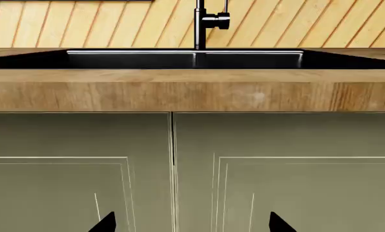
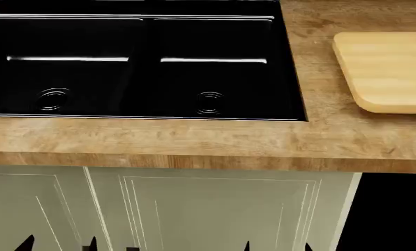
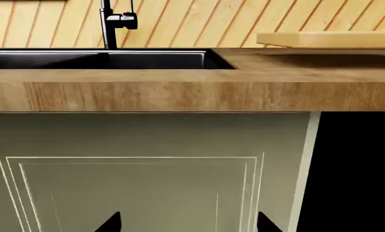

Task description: Place the apricot and the ginger on separate cutting boards.

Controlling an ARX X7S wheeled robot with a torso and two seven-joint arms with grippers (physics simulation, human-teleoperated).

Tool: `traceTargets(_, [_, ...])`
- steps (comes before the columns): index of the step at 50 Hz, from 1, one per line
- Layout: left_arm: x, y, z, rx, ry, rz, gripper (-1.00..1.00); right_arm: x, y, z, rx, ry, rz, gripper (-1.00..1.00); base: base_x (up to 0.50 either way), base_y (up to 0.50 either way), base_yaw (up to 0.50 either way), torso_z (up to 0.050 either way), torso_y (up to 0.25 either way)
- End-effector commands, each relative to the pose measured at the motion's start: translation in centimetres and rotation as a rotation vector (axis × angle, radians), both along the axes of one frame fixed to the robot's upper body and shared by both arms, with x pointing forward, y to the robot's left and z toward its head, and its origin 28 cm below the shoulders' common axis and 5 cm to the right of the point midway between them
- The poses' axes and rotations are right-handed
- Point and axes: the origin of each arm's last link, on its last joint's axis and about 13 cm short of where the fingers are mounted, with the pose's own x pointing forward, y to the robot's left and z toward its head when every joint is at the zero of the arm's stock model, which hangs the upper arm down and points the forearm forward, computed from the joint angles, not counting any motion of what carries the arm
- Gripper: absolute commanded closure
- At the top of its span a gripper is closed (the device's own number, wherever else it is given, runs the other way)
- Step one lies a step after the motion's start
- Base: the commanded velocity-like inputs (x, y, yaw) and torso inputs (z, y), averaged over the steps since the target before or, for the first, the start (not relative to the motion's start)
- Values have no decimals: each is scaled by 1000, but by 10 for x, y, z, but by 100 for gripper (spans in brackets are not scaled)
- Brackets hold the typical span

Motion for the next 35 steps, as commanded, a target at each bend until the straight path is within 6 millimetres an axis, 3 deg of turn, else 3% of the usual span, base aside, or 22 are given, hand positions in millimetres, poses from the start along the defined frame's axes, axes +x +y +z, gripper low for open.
traceTargets(1, [33, 20, 8, 32, -94, -35, -100, 1, 1, 0, 11, -11, 9, -100, 0, 0, 0, 0, 0])
traceTargets(2, [31, 18, -16, 43, 2, -31, -100, 1, 1, 0, 5, -15, 12, -100, 0, 0, 0, 0, 0])
traceTargets(4, [30, 26, -16, 45, -9, -12, -100, 0, 1, 1, -21, -37, 8, -100, 0, 0, 0, 0, 0])
traceTargets(7, [34, 16, -15, 83, -12, -6, -100, 4, 3, 1, -8, -48, 13, -100, 0, 0, 0, 0, 0])
traceTargets(9, [28, 23, -16, 79, -18, 8, -100, 13, 8, -6, -2, -16, 24, -100, 0, 0, 0, 0, 0])
traceTargets(12, [21, 29, -16, 86, -22, 12, -100, 11, 6, -5, 11, -30, 18, -100, 0, 0, 0, 0, 0])
traceTargets(23, [27, 14, -16, 117, -28, 15, -100, 11, 5, -2, -15, -52, 4, -100, 0, 0, 0, 0, 0])
traceTargets(24, [32, 9, -14, 112, -44, 27, -100, 14, 2, -2, -91, -85, -36, -100, 0, 0, 0, 0, 0])
traceTargets(25, [32, 12, 9, 113, -134, 17, -100, 10, 5, -2, -21, -53, 3, -100, 0, 0, 0, 0, 0])
traceTargets(26, [29, 13, -15, 110, -29, 14, -100, 11, 5, -2, -31, -56, 1, -100, 0, 0, 0, 0, 0])
traceTargets(35, [30, 12, -14, 96, -35, 22, -100, 10, 4, 2, -22, -70, -15, -100, 0, 0, 0, 0, 0])
